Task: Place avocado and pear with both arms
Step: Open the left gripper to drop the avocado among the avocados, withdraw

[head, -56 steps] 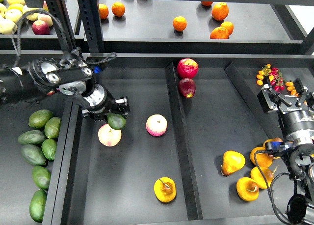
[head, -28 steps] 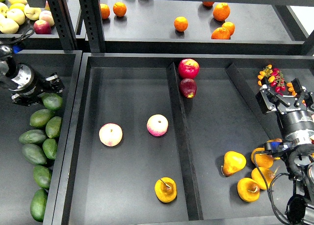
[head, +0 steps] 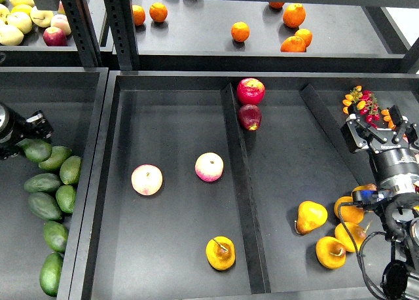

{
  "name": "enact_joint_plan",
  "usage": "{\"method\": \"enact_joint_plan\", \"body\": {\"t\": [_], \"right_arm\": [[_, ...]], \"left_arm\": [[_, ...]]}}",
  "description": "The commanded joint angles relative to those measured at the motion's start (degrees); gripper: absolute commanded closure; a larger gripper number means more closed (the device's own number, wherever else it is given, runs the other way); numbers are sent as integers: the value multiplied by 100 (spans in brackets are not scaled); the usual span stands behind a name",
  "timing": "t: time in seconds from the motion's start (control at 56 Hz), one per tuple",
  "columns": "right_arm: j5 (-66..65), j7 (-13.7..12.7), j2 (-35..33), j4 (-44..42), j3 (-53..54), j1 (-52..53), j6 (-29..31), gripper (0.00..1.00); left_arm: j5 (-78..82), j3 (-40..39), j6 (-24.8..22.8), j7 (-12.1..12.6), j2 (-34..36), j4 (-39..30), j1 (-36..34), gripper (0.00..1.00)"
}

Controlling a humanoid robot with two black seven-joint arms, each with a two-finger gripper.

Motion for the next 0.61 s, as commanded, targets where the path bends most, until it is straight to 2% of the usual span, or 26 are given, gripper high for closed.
{"method": "enact_joint_plan", "body": {"t": [0.0, 0.589], "right_arm": [[0, 9, 0, 8, 0, -5, -1, 0], [0, 27, 0, 17, 18, -5, 7, 0]], "left_arm": [[84, -56, -1, 1, -40, 4, 208, 62], [216, -258, -1, 1, -497, 65, 745, 51]]}}
